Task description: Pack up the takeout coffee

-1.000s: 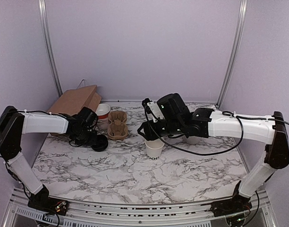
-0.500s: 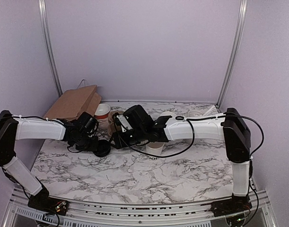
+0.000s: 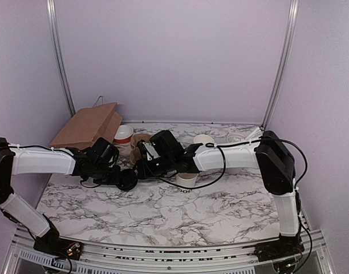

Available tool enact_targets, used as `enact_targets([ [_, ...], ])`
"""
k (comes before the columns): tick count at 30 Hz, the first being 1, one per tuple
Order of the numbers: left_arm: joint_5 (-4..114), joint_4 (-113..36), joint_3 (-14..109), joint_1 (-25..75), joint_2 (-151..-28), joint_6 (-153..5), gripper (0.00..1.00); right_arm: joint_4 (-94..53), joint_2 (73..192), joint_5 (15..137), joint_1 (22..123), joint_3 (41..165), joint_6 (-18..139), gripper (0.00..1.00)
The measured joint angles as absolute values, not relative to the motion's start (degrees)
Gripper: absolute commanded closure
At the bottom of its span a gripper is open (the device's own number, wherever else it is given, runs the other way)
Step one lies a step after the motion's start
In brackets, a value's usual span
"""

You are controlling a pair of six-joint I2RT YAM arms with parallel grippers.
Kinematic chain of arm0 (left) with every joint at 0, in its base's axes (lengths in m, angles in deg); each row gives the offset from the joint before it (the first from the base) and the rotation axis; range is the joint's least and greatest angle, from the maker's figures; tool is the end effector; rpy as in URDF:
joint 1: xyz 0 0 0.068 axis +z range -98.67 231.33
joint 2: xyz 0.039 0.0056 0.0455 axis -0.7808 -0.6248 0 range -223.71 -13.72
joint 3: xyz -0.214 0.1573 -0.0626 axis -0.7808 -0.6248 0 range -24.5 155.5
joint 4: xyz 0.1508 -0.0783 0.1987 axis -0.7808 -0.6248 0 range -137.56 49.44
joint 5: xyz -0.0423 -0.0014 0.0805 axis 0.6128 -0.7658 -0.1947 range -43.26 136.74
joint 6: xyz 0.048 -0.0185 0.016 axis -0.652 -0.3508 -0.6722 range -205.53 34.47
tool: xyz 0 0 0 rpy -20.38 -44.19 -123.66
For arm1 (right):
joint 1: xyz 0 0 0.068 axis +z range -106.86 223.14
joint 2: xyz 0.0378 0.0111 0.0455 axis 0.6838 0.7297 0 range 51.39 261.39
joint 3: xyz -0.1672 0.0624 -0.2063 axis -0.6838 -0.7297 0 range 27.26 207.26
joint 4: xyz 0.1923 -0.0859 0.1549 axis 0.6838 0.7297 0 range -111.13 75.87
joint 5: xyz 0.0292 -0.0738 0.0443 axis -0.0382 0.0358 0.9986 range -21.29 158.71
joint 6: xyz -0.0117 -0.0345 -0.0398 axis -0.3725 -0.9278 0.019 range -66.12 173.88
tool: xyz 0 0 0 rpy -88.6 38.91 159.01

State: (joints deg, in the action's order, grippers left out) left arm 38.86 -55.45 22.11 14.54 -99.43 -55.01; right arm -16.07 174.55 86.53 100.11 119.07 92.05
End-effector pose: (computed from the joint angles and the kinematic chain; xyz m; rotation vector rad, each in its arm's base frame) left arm 0.2372 -0.1712 0.1805 0.0816 2.5269 -0.3103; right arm 0.2587 0.4181 0.1942 -0.5956 2.4021 1.1807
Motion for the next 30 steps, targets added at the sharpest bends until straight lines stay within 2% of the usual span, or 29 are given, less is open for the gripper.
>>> enact_targets([
  [30,39.2,-53.9,21.5,13.6,-97.9,-54.9,1.00,-17.5,175.3,86.7,99.4,119.3,95.3,0.63],
])
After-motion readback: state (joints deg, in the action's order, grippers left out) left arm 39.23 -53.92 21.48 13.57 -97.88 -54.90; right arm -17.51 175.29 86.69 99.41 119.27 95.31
